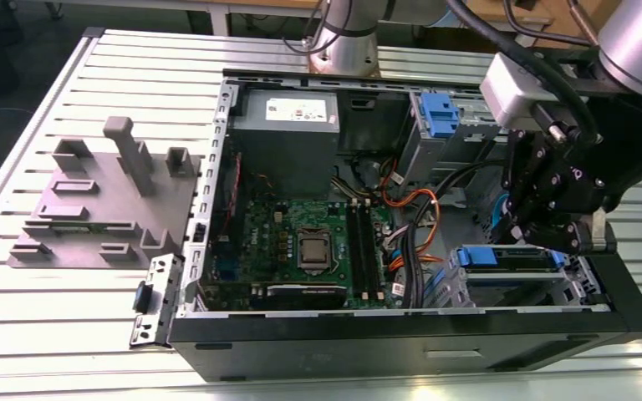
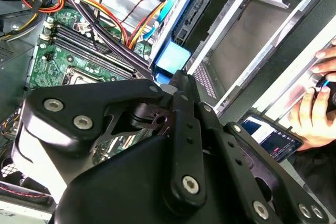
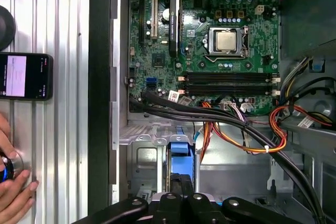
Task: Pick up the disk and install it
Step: 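Insert the first disk wire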
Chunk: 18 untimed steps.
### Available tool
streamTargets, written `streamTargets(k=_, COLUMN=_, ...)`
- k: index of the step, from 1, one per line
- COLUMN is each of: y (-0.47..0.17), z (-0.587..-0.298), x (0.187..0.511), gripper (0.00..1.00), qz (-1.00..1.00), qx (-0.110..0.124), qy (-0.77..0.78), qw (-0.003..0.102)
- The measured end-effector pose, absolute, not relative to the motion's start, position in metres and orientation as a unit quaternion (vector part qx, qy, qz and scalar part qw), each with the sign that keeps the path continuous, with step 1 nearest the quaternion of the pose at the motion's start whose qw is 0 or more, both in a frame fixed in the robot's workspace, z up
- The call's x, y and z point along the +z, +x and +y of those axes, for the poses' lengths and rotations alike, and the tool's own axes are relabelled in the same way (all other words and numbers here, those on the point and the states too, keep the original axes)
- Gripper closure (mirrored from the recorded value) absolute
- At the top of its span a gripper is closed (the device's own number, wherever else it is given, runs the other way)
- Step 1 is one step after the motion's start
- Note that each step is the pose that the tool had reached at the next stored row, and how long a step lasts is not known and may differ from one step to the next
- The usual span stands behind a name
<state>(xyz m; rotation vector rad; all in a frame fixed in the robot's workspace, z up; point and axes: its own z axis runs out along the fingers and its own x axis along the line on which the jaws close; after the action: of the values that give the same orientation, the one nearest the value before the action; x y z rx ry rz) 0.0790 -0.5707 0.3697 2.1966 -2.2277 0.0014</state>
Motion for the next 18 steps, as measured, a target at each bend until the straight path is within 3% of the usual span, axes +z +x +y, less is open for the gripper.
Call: streamTargets(k=18, y=0.092, z=-0.571, x=0.368, gripper=0.89, qz=-0.712, qx=0.0, qy=0.702, qw=0.007)
